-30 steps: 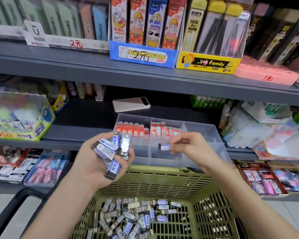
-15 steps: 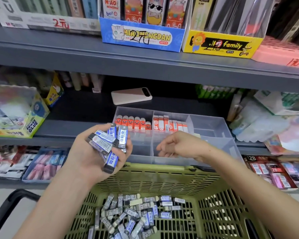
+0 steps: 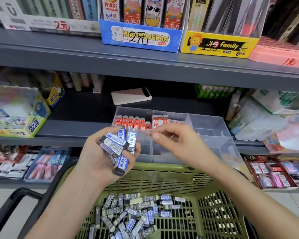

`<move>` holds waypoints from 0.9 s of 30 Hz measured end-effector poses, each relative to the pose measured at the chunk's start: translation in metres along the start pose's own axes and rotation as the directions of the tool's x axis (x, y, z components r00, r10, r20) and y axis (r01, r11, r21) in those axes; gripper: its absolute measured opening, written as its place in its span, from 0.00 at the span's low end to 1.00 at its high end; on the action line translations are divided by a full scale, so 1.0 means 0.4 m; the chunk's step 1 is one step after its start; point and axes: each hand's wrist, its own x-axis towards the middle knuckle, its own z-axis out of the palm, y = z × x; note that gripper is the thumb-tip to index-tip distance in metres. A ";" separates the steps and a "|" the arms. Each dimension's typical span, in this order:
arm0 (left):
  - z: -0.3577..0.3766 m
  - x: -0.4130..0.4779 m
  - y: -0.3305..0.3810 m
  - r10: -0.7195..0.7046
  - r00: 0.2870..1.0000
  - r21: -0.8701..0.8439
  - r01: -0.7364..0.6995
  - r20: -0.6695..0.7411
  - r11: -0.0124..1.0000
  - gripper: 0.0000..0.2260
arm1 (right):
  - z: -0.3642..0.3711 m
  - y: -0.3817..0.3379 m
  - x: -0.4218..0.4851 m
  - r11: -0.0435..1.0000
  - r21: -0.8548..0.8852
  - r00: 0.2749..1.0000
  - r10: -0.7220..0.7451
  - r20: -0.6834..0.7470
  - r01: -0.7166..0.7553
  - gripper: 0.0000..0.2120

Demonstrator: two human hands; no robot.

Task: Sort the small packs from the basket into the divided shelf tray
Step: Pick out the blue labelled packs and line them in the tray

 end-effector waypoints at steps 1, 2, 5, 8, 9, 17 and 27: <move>0.004 0.000 -0.004 -0.034 0.999 -0.017 0.034 0.032 0.999 0.12 | 0.011 -0.027 -0.010 0.996 0.068 0.998 -0.059 -0.011 0.060 0.04; 0.010 -0.007 -0.009 -0.054 0.996 -0.032 0.056 0.078 0.998 0.12 | 0.024 -0.047 -0.019 0.993 0.068 0.995 -0.100 -0.024 0.102 0.04; 0.020 -0.004 -0.019 -0.005 0.996 -0.002 0.005 0.085 1.000 0.11 | 0.061 -0.084 -0.024 0.955 -0.243 0.979 -0.193 -0.073 0.170 0.12; 0.023 -0.009 -0.023 -0.022 0.999 -0.010 0.023 0.044 1.000 0.11 | 0.074 -0.103 -0.015 0.948 -0.283 0.984 -0.169 -0.058 0.146 0.06; 0.022 -0.010 -0.023 -0.037 0.998 -0.009 0.038 0.053 0.999 0.10 | 0.073 -0.105 -0.015 0.955 -0.260 0.985 -0.164 -0.049 0.146 0.04; 0.006 -0.023 -0.004 -0.086 0.996 -0.036 0.086 0.014 0.996 0.08 | -0.076 -0.033 0.000 0.941 0.322 0.987 0.137 -0.086 -0.103 0.02; -0.008 -0.016 0.008 -0.093 0.995 -0.043 0.095 0.039 0.995 0.13 | -0.012 0.081 0.088 0.752 -0.654 0.926 0.185 0.330 0.083 0.08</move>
